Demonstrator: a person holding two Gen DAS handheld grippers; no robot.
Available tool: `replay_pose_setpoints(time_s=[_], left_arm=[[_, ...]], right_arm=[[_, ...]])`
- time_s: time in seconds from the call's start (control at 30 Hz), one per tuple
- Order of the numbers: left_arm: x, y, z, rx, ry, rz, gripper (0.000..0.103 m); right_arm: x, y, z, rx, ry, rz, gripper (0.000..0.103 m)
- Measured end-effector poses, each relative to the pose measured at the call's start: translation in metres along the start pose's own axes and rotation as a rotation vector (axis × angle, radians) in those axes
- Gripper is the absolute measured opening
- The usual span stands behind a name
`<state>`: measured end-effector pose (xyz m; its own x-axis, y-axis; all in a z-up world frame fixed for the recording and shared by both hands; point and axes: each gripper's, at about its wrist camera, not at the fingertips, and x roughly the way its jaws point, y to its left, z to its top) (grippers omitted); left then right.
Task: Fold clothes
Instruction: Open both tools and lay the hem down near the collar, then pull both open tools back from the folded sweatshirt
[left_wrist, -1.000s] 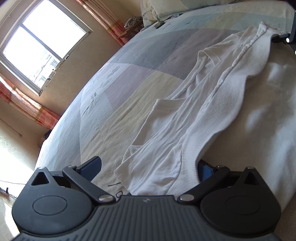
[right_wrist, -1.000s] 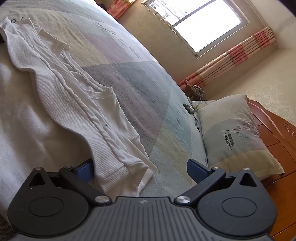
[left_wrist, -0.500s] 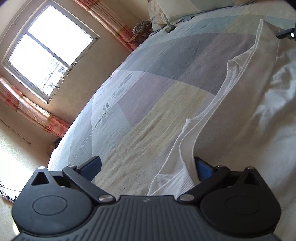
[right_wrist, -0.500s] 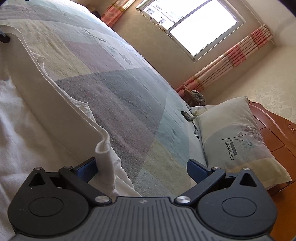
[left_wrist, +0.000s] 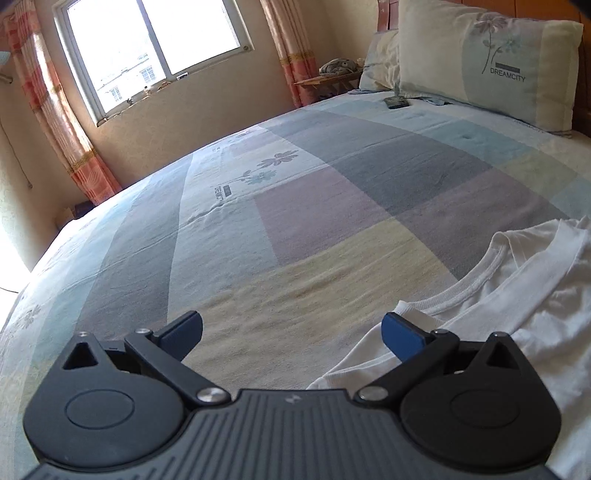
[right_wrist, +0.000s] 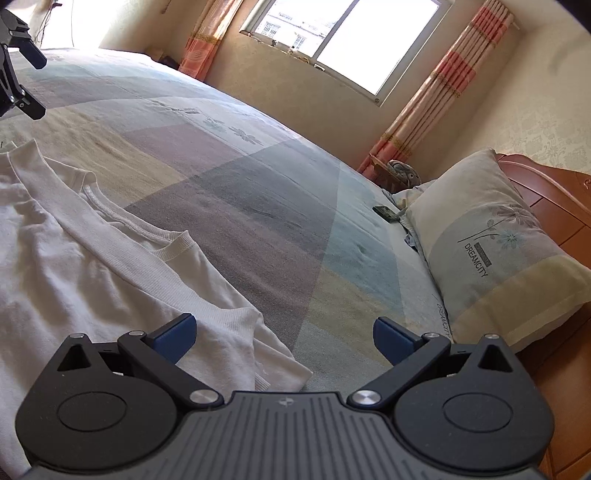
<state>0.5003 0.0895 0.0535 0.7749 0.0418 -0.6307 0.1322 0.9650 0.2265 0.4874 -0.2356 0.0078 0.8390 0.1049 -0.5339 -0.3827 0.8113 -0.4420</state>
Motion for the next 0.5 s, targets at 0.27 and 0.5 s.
replay_pose_setpoints(time_s=[0.27,0.5], left_arm=[[-0.005,-0.021,-0.044,-0.297,0.065,-0.52,0.102],[0.049,-0.009,-0.083,-0.442,0.151,-0.436,0.102]], right_arm=[[-0.004,-0.019,-0.005,0.28,-0.038,0.367,0.103],[0.058,-0.004,-0.019,0.38,0.074,0.537,0.103]])
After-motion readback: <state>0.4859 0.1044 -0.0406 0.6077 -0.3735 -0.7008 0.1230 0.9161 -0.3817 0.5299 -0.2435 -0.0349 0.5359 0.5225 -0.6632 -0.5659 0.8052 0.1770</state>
